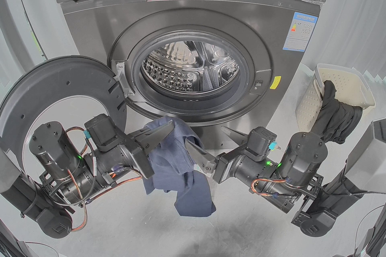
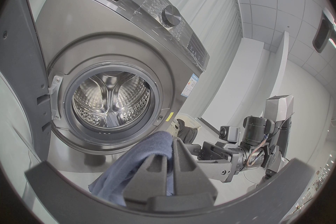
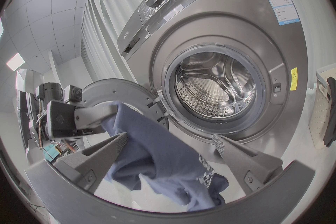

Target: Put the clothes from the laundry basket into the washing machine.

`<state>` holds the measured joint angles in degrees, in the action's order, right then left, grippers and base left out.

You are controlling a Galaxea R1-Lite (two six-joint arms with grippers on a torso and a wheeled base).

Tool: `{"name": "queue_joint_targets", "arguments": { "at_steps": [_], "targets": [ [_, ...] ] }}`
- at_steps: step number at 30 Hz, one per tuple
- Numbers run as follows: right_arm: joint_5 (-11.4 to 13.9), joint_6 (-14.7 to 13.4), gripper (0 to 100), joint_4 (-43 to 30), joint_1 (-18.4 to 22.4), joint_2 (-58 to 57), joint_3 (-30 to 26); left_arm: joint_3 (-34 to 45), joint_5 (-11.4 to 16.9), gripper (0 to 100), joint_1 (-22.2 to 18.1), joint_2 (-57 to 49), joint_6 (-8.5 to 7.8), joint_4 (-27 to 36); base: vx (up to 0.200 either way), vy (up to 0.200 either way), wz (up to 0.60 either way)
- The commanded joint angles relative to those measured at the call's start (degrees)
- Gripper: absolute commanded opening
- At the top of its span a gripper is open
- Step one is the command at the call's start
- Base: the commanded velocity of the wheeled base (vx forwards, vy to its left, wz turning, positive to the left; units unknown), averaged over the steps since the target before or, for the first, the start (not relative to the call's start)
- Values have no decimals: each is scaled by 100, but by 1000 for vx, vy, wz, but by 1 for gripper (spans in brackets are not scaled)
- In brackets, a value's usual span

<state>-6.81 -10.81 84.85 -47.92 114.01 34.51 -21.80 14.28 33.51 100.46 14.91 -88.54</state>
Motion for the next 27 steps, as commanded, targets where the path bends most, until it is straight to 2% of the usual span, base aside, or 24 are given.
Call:
{"name": "queue_joint_targets", "arguments": {
  "at_steps": [1, 12, 16, 21, 27],
  "targets": [
    [-4, 18, 100, 6, 55, 16, -23, -97, -83, 0, -73, 26, 30, 3, 0, 0, 0],
    [5, 18, 100, -47, -42, 183, -340, -343, -390, 0, -73, 167, 74, 3, 0, 0, 0],
    [93, 44, 100, 6, -182, 473, -428, -492, -531, 0, -82, 263, 74, 3, 0, 0, 0],
    [137, 62, 100, 23, -349, 772, -226, -501, -549, 0, -73, 263, 65, 3, 0, 0, 0],
    [180, 185, 100, 32, -429, 1194, 407, -492, -549, 0, -64, 307, 56, 3, 0, 0, 0]
  ]
}}
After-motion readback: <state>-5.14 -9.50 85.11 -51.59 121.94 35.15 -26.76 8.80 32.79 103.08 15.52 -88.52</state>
